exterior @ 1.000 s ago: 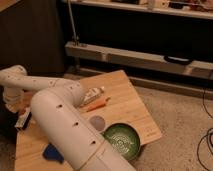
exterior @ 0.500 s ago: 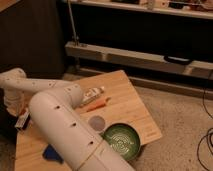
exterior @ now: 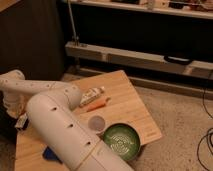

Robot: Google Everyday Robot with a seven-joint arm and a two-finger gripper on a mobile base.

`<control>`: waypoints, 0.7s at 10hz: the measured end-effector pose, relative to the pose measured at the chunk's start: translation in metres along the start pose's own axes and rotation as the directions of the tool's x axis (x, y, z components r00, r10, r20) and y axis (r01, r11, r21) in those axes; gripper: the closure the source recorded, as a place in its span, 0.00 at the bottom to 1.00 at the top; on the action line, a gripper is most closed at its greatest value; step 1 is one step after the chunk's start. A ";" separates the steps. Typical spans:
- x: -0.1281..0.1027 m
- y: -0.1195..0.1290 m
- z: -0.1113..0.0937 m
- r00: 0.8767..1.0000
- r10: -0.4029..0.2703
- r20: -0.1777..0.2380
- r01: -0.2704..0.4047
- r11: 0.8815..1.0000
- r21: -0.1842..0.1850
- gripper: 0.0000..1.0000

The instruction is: Push the eraser across the table

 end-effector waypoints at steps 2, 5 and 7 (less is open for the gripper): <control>0.008 -0.007 -0.004 1.000 0.024 -0.019 -0.024 1.000 0.014 1.00; 0.039 -0.030 -0.014 0.994 0.096 -0.053 -0.093 0.994 0.053 1.00; 0.063 -0.042 -0.019 0.987 0.145 -0.075 -0.140 0.987 0.074 1.00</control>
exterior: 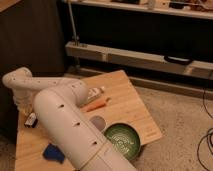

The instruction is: Push the eraser across the table

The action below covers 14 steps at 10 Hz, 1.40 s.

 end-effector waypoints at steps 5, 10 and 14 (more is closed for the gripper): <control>0.000 0.002 0.001 1.000 -0.005 -0.003 0.005 1.000 0.000 1.00; 0.016 -0.005 -0.005 0.998 0.058 0.018 -0.058 0.998 -0.011 1.00; 0.068 -0.017 -0.038 0.963 0.206 0.173 -0.200 0.978 -0.054 1.00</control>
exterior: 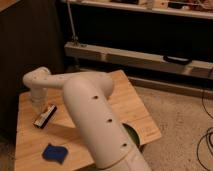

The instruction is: Push the eraser across the table

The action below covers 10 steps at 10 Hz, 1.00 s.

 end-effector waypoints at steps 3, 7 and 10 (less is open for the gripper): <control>-0.008 0.002 -0.014 0.994 0.046 0.094 -0.044 0.999 -0.025 1.00; -0.063 0.019 -0.004 0.990 0.031 0.137 -0.027 0.999 -0.027 1.00; -0.068 0.018 0.009 0.995 0.023 0.101 -0.022 1.000 -0.010 1.00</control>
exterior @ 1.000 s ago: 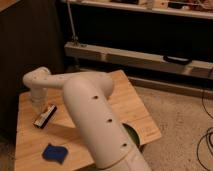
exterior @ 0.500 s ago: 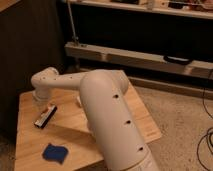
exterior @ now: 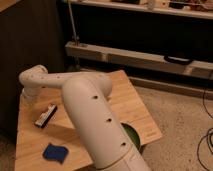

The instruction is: Push the eraser across the table

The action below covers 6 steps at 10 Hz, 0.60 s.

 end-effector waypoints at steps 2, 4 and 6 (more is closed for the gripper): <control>0.015 -0.004 0.001 0.999 0.006 -0.034 -0.006 1.000 0.011 1.00; 0.027 -0.012 0.002 0.997 0.017 -0.074 -0.015 1.000 0.024 1.00; 0.035 -0.008 0.009 0.993 0.006 -0.118 -0.004 1.000 0.023 1.00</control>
